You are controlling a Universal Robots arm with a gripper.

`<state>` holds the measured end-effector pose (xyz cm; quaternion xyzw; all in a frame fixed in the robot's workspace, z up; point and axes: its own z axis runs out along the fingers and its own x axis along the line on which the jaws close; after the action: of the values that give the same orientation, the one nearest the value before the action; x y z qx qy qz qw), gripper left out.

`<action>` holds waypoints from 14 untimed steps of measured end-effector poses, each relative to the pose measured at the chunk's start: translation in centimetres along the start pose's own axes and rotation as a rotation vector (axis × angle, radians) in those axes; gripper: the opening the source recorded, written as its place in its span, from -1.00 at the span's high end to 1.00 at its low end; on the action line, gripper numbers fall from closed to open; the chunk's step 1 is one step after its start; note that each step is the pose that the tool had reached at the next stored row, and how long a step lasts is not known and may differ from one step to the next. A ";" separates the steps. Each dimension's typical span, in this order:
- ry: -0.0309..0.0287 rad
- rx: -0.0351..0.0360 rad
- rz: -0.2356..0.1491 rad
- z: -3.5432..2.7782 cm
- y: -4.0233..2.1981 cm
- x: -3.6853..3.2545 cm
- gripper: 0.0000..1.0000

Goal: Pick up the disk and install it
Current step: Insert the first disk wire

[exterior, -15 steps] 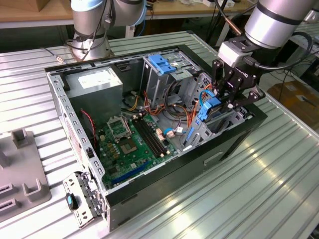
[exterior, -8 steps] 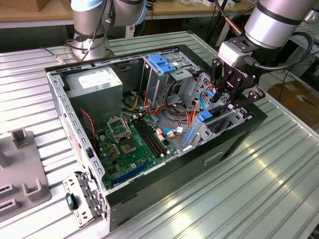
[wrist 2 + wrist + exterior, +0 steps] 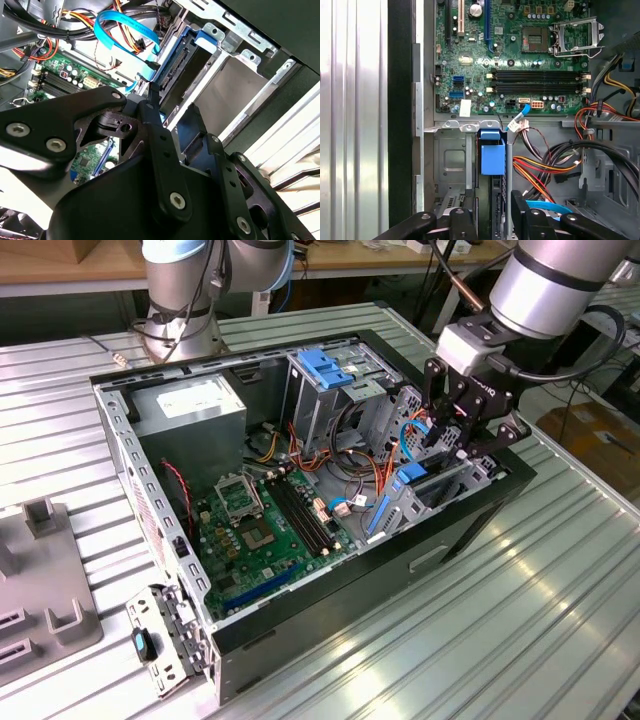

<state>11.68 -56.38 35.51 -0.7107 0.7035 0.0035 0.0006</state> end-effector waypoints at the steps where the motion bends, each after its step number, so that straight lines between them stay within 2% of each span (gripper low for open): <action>1: 0.0000 0.0000 0.000 0.00 0.00 0.00 0.15; 11: 0.0000 0.0000 0.000 0.02 0.00 0.00 0.15; 14: -0.0002 0.0000 0.000 -0.44 0.00 0.00 0.15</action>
<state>11.68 -56.38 35.95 -0.7107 0.7035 0.0036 0.0007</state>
